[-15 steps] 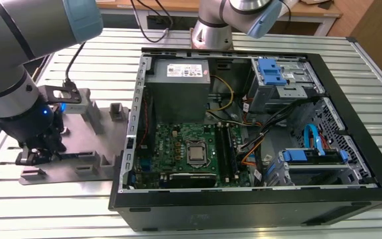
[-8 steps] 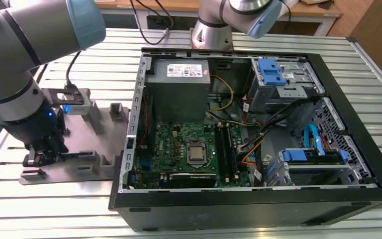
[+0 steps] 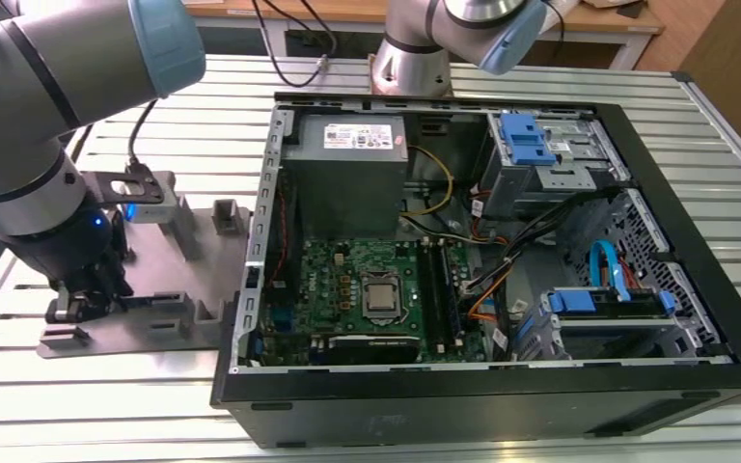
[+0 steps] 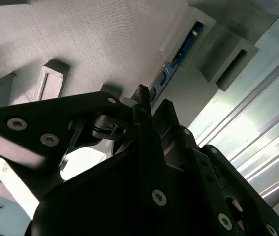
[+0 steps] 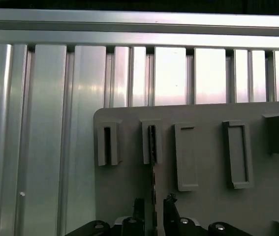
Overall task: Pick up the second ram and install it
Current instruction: 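Pick up the second ram and move it above second insertion slot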
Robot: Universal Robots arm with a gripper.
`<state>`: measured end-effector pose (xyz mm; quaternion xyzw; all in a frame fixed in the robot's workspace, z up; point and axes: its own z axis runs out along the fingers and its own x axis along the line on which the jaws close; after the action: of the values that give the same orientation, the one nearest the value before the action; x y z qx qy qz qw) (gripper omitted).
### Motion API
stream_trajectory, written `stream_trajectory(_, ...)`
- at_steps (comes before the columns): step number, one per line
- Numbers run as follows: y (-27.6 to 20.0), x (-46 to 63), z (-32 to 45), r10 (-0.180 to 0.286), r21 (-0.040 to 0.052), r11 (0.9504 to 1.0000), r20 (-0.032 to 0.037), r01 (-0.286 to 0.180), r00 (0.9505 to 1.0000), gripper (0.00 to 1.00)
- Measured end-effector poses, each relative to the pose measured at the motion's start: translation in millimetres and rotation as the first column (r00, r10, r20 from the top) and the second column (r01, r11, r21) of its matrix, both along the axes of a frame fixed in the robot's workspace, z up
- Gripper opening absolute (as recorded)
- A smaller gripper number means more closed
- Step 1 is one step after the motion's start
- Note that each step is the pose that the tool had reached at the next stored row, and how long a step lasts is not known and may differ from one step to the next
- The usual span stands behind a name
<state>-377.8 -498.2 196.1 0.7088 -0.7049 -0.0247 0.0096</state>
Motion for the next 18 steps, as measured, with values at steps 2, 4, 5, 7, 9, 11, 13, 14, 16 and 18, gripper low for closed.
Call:
stream_trajectory(2, 0.0, 0.0, 0.0, 0.000, 0.0008, 1.0000, 0.0000, 0.000, 1.0000, 0.19)
stream_trajectory(4, 0.0, 0.0, 0.1, 0.000, 0.0015, 1.0000, -0.0001, 0.000, 1.0000, 0.13)
stream_trajectory(5, 0.0, 0.0, 0.0, 0.000, 0.0019, 1.0000, 0.0000, 0.000, 1.0000, 0.11)
stream_trajectory(7, 0.0, 0.0, 0.0, 0.000, 0.0027, 1.0000, 0.0000, 0.000, 1.0000, 0.11)
stream_trajectory(9, 0.0, 0.0, 0.0, 0.000, 0.0042, 1.0000, 0.0000, 0.000, 1.0000, 0.11)
stream_trajectory(11, 0.0, 0.0, 0.0, 0.000, 0.0054, 1.0000, 0.0000, 0.000, 1.0000, 0.11)
stream_trajectory(13, 0.0, 0.0, 0.0, 0.000, 0.0061, 1.0000, 0.0000, 0.000, 1.0000, 0.11)
stream_trajectory(14, 0.0, 0.0, 0.0, 0.000, 0.0065, 1.0000, 0.0000, 0.000, 1.0000, 0.11)
stream_trajectory(16, 0.0, 0.0, 0.0, 0.000, 0.0067, 1.0000, 0.0000, 0.000, 1.0000, 0.11)
stream_trajectory(18, 0.0, 0.0, 0.0, 0.000, 0.0068, 1.0000, 0.0000, 0.000, 1.0000, 0.11)
